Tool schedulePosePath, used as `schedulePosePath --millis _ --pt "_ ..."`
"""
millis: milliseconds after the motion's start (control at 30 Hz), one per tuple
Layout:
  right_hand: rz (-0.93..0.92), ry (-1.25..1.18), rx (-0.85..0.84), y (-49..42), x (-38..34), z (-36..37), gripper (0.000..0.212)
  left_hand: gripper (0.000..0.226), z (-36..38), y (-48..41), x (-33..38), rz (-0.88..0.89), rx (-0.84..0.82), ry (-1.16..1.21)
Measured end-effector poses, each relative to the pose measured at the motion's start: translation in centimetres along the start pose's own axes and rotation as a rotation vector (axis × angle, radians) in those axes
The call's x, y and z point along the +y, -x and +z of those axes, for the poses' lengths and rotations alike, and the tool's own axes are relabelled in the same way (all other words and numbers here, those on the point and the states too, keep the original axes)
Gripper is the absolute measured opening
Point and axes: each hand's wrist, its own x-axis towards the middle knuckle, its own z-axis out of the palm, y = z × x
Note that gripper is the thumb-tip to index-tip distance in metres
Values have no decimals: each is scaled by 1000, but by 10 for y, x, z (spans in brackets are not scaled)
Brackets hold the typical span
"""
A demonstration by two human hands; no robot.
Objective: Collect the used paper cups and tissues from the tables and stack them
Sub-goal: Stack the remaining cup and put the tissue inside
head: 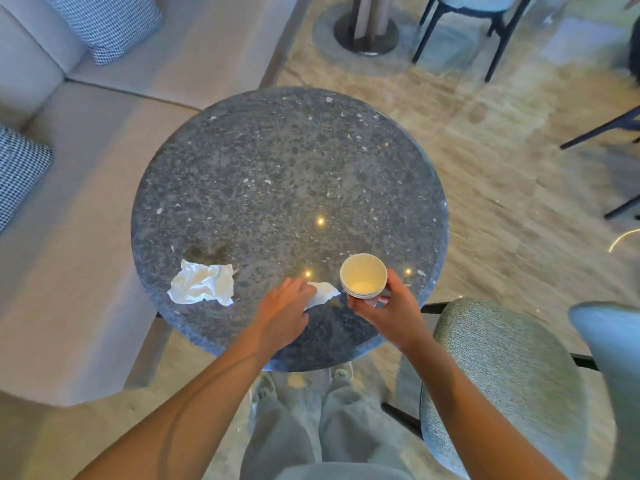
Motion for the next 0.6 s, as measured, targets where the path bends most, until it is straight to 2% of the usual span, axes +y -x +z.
schedulePosePath --millis 67,200,333,433,600 --pt "6 7 -8 -2 3 0 61 31 8 5 -3 -22 40 6" --pt "-12 37 -65 -6 -1 2 63 24 13 12 -9 -142 34 112" --pt "-36 41 -97 -14 -12 10 67 20 -6 14 -12 -432 -32 315" --pt "-23 8 -137 -20 -29 14 56 21 -33 15 -10 -593 69 543" --pt "-88 -12 -175 -25 -66 22 58 9 -111 20 2 -599 277 788"
